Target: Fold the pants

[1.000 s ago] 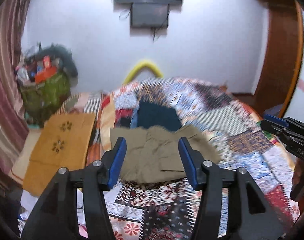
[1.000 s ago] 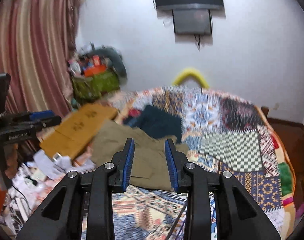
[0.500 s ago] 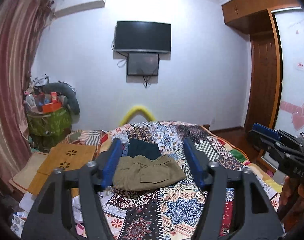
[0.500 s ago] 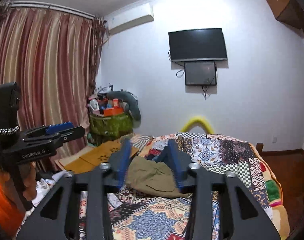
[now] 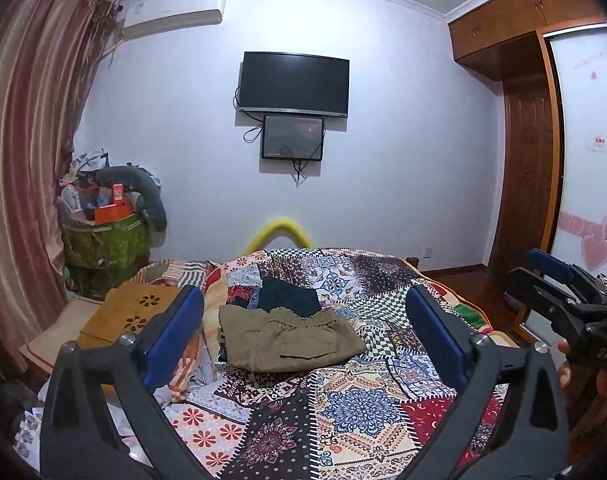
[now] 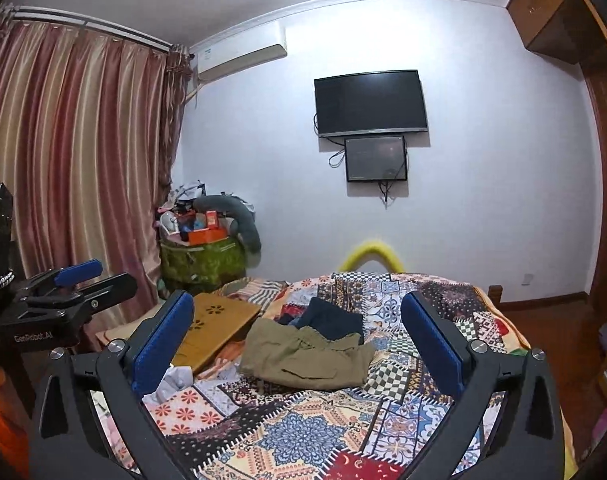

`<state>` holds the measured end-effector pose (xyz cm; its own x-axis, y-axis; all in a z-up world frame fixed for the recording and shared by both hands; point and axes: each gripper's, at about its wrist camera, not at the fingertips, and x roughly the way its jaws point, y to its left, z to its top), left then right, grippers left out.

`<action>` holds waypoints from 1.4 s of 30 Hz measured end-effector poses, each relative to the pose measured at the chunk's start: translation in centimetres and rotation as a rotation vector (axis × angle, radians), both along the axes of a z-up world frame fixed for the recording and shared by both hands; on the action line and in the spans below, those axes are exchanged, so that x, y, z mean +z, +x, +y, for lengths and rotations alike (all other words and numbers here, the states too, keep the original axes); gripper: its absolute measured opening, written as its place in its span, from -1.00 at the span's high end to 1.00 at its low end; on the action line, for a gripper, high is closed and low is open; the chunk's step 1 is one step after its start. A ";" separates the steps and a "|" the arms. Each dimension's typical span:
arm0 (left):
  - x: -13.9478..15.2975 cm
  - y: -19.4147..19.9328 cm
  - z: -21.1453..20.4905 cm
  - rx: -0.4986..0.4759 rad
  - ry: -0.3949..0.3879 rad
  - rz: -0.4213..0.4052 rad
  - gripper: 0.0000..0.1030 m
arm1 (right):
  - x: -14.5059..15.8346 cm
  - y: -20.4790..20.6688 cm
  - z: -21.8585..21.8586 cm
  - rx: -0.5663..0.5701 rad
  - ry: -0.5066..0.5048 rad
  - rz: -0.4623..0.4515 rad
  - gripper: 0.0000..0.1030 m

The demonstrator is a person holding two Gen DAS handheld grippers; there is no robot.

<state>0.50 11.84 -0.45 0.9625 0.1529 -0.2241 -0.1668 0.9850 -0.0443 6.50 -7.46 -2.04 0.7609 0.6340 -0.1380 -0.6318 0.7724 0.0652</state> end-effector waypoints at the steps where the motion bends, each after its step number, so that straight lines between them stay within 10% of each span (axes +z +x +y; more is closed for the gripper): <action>1: 0.0 0.0 0.1 -0.002 -0.003 0.002 -0.98 | 0.0 0.0 0.0 0.000 0.000 0.001 -0.99; 42: -0.2 0.4 -0.8 -0.045 0.018 0.017 -0.99 | -0.6 -0.3 -1.4 -0.032 0.013 0.043 -0.99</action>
<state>0.93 11.07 -0.68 0.9645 0.1143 -0.2380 -0.1234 0.9921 -0.0236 6.21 -8.90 -2.66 0.7741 0.6117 -0.1632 -0.6035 0.7909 0.1019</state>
